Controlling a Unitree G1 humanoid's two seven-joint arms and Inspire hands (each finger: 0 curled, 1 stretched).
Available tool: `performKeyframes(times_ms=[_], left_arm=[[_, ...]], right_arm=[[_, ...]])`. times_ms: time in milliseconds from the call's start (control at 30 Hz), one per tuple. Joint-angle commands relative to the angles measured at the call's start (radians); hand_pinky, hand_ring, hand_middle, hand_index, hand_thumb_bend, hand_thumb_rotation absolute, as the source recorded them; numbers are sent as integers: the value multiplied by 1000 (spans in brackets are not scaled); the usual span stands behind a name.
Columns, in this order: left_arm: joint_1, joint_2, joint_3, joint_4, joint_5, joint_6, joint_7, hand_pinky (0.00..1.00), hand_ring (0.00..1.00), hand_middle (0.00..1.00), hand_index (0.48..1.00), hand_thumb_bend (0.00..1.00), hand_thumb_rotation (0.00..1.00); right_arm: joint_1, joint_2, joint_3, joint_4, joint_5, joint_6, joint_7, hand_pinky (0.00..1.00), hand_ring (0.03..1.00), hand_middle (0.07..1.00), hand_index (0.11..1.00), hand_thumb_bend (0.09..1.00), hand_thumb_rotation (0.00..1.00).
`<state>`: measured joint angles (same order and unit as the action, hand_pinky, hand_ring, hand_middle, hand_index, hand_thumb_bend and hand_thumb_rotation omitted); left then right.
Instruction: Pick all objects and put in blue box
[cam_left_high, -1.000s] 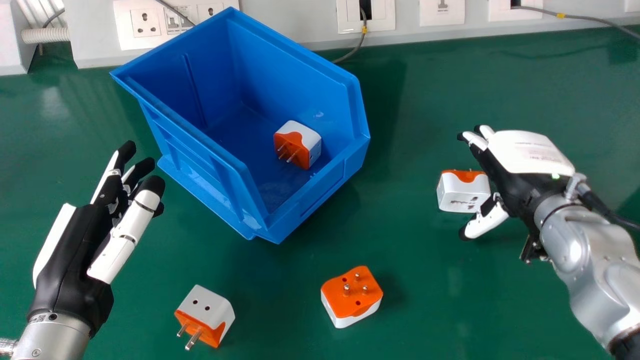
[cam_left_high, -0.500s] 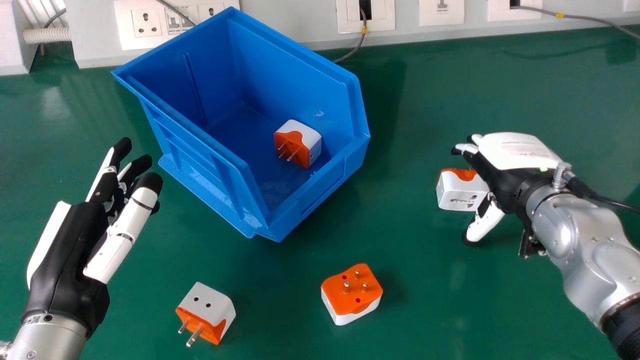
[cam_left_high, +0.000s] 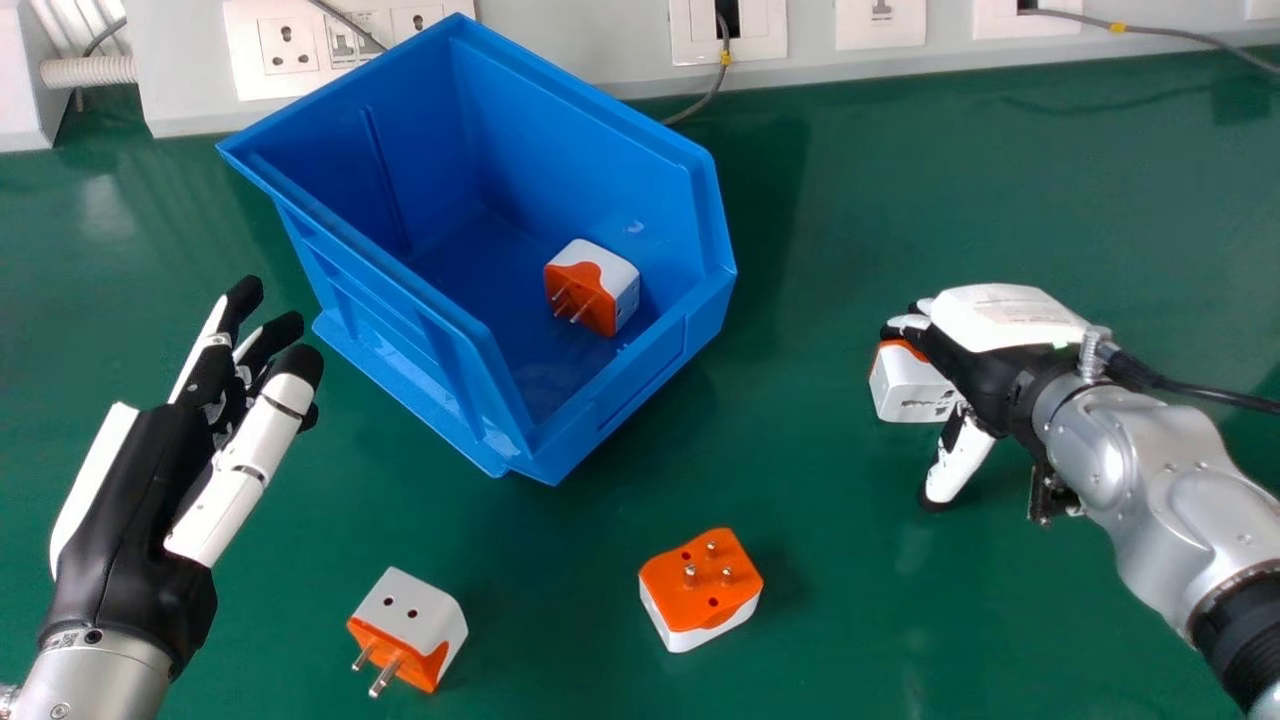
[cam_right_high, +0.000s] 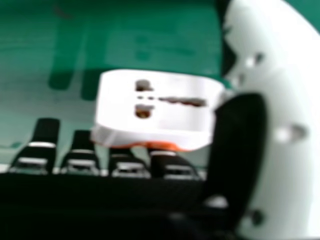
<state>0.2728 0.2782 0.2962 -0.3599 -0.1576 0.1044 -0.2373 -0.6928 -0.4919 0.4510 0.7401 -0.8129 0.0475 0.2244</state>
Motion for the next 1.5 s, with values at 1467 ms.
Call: performKeyframes(times_ms=[1467], left_arm=[[53, 3, 19, -84, -6, -2, 8, 833, 912, 930, 965, 393, 693]], right_arm=[[-160, 39, 39, 231, 14, -64, -267, 469, 614, 697, 735, 489, 8]])
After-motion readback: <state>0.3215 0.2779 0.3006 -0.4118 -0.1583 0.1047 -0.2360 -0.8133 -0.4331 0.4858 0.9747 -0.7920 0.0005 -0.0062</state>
